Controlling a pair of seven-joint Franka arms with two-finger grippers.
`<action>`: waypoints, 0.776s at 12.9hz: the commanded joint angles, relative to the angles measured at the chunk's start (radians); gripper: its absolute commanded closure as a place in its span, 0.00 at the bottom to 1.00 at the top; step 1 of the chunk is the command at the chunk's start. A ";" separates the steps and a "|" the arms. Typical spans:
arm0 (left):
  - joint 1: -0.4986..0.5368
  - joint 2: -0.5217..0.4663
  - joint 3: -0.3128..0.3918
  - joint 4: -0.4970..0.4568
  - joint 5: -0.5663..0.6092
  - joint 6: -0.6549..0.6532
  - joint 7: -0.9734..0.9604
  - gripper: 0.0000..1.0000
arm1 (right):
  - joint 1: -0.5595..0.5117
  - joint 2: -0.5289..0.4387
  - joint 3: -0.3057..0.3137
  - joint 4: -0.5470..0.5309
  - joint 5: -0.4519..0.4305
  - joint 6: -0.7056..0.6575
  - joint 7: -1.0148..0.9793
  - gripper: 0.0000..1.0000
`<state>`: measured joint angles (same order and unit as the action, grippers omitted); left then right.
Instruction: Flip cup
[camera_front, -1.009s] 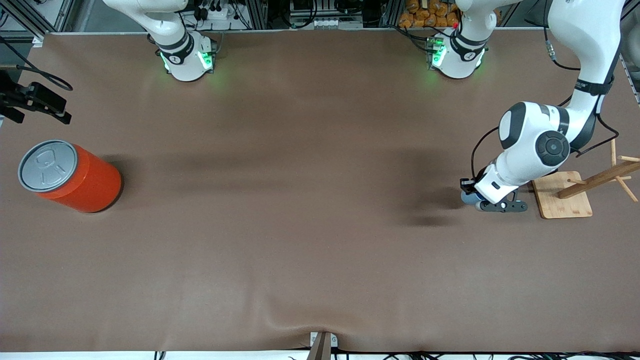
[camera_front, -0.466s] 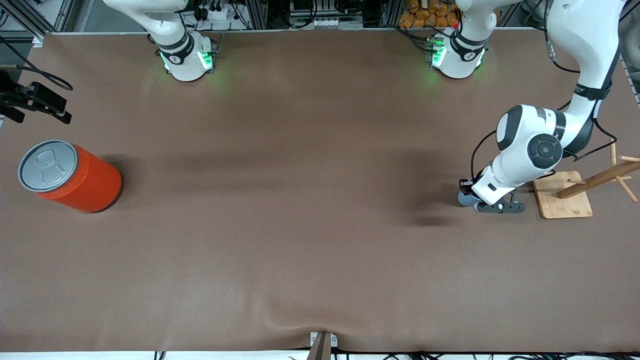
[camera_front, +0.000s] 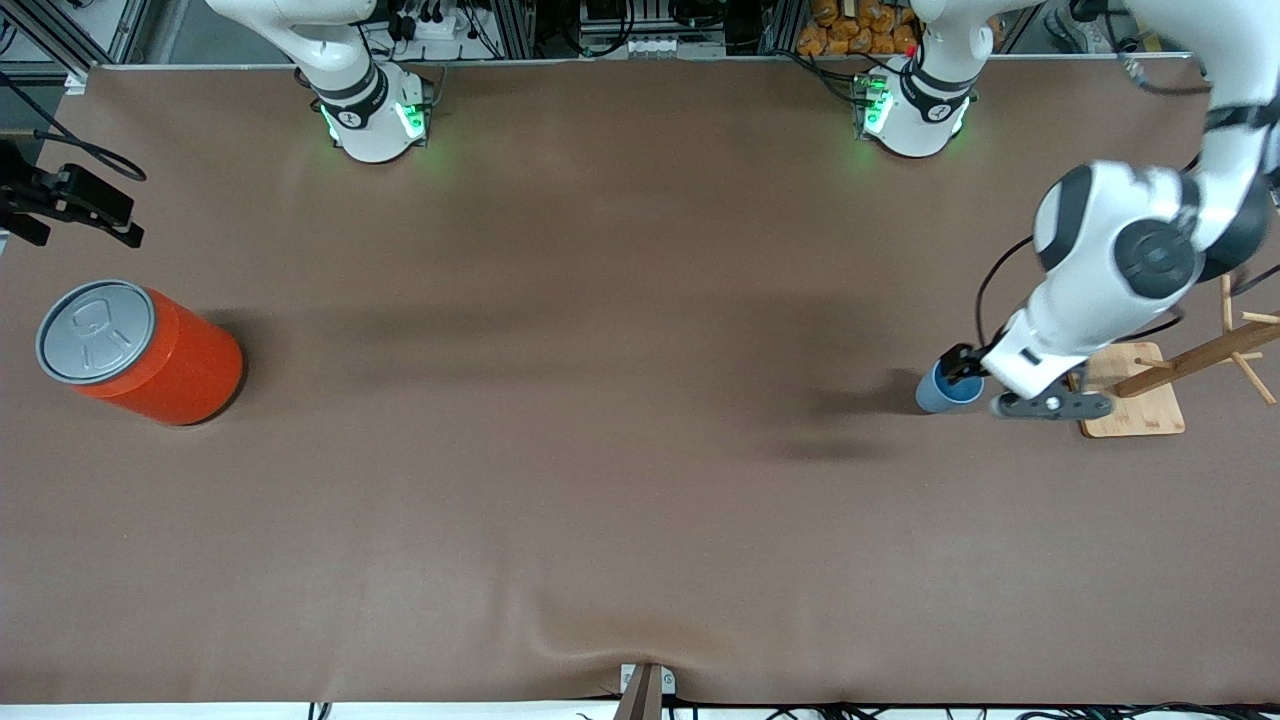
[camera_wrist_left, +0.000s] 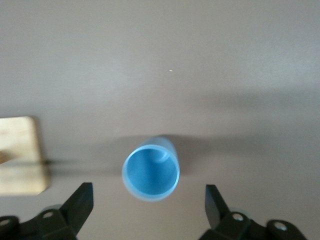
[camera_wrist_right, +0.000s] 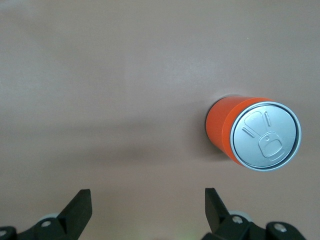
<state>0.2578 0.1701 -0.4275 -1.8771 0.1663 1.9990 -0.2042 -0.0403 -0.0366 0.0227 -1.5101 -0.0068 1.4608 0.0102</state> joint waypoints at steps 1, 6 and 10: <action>0.003 -0.001 -0.013 0.250 0.007 -0.268 -0.011 0.00 | -0.020 -0.017 0.011 -0.010 0.004 -0.007 -0.013 0.00; 0.014 -0.069 -0.013 0.394 -0.033 -0.434 -0.012 0.00 | -0.018 -0.017 0.011 -0.010 0.004 -0.008 -0.013 0.00; 0.012 -0.150 -0.017 0.392 -0.054 -0.451 -0.011 0.00 | -0.018 -0.016 0.011 -0.010 0.004 -0.008 -0.013 0.00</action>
<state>0.2630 0.0551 -0.4364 -1.4797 0.1300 1.5727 -0.2042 -0.0403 -0.0366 0.0227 -1.5108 -0.0068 1.4591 0.0101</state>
